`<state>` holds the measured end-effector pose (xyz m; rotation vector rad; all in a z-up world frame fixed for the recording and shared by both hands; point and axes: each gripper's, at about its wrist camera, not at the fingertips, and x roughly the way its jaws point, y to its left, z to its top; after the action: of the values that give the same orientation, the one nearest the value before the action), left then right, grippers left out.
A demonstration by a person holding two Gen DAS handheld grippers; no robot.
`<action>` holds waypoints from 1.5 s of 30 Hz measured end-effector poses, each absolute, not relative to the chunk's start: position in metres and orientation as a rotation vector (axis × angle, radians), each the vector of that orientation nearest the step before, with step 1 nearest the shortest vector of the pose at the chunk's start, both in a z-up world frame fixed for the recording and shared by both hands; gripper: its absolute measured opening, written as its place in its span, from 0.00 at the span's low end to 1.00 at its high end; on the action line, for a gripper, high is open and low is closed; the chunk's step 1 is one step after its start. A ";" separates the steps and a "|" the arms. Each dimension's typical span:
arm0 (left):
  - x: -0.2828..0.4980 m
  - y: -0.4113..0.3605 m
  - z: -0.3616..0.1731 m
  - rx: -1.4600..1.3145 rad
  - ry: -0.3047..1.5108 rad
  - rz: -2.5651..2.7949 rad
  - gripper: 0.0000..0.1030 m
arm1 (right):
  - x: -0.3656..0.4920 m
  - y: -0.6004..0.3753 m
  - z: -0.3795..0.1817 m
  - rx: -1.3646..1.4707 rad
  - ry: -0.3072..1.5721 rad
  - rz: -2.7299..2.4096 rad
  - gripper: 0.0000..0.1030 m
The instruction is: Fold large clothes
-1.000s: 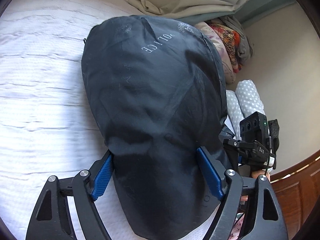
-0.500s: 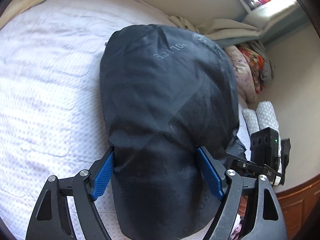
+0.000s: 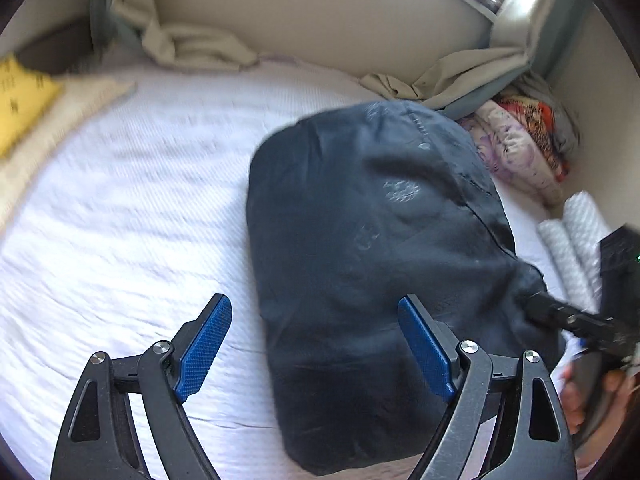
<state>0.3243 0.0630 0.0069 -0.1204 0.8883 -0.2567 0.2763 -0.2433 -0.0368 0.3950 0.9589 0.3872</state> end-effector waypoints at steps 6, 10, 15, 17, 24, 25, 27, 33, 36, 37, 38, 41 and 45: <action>0.294 0.052 0.038 0.011 0.782 -0.212 0.86 | 0.241 -0.242 0.010 0.290 0.834 0.345 1.00; 0.268 0.039 0.055 0.101 0.707 -0.151 0.87 | 0.226 -0.230 0.041 0.240 0.753 0.310 1.00; 0.214 0.014 0.072 0.223 0.563 -0.069 1.00 | 0.183 -0.201 0.056 0.126 0.682 0.287 1.00; 0.190 0.007 0.073 0.241 0.532 -0.072 1.00 | 0.166 -0.184 0.052 0.069 0.685 0.264 1.00; 0.134 0.000 0.057 0.176 0.554 -0.081 1.00 | 0.108 -0.162 0.030 -0.011 0.677 0.172 1.00; 0.127 -0.001 0.053 0.171 0.557 -0.076 1.00 | 0.101 -0.159 0.027 -0.031 0.666 0.146 1.00; 0.114 0.000 0.044 0.162 0.570 -0.077 1.00 | 0.085 -0.153 0.021 -0.078 0.640 0.078 1.00; 0.089 0.001 0.024 0.143 0.606 -0.049 1.00 | 0.057 -0.154 0.003 -0.033 0.674 0.031 1.00; 0.080 0.000 0.018 0.161 0.592 -0.016 1.00 | 0.050 -0.159 -0.004 0.014 0.703 0.034 1.00; 0.078 0.001 0.017 0.156 0.590 -0.018 1.00 | 0.047 -0.160 -0.007 0.022 0.709 0.033 1.00; 0.076 0.001 0.015 0.146 0.588 -0.019 1.00 | 0.045 -0.162 -0.010 0.029 0.711 0.032 1.00; 0.073 0.001 0.012 0.131 0.594 -0.017 1.00 | 0.039 -0.162 -0.016 0.035 0.713 0.021 1.00; 0.072 -0.001 0.010 0.143 0.590 -0.015 1.00 | 0.036 -0.163 -0.020 0.049 0.715 0.015 1.00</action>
<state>0.0723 -0.0012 0.0102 0.1430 0.5902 -0.0149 0.0356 -0.1634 -0.0204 0.0495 0.7148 0.0146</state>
